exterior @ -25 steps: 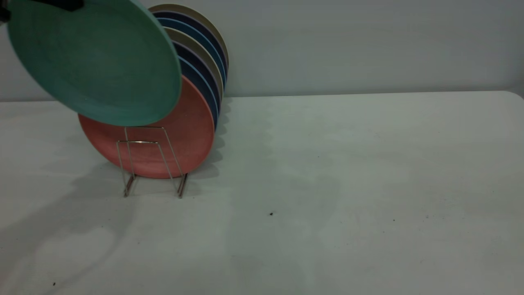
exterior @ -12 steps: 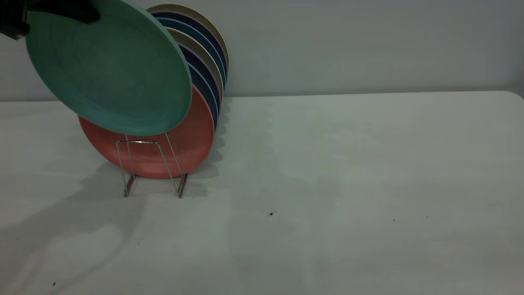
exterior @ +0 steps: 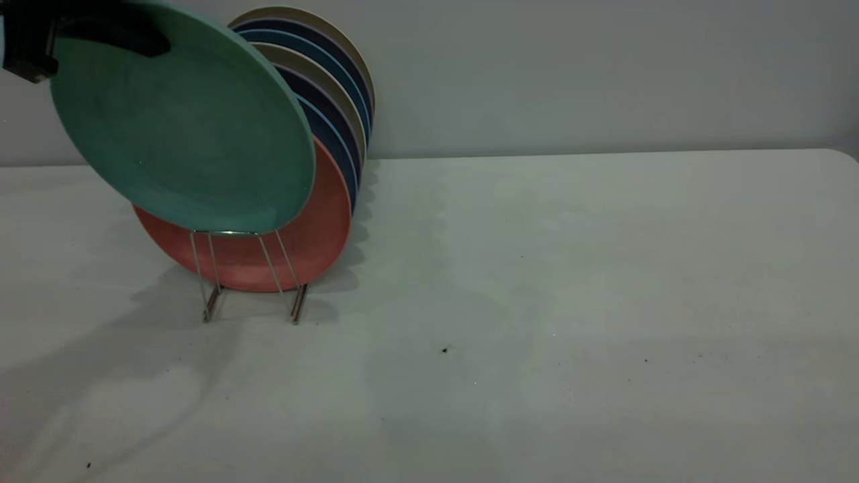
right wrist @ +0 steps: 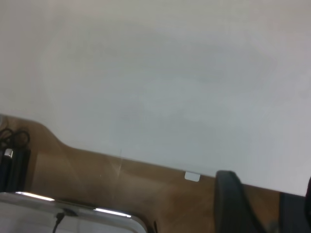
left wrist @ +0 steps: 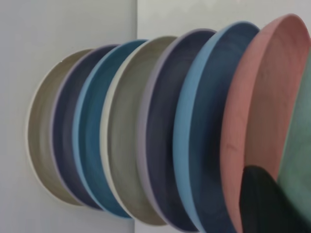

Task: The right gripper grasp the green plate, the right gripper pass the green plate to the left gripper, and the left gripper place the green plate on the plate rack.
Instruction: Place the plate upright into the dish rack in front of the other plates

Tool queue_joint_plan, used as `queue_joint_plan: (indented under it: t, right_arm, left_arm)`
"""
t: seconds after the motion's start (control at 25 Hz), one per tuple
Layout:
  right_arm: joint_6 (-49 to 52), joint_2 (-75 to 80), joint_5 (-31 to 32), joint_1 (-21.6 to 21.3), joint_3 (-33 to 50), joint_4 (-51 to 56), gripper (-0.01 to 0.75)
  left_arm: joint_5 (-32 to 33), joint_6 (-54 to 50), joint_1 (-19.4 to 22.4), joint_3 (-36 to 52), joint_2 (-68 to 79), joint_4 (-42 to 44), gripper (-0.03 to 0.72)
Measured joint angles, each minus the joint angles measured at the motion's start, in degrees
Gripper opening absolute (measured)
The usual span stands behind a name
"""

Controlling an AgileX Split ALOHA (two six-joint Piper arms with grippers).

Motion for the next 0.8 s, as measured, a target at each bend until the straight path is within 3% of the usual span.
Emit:
queue_joint_plan:
  t: [0.8]
  right_arm:
    - [0.2, -0.1, -5.3, 0.0, 2.0, 0.0, 0.376]
  left_arm:
    - [-1.8, -0.1, 0.0, 0.0, 4.7, -0.1, 0.119]
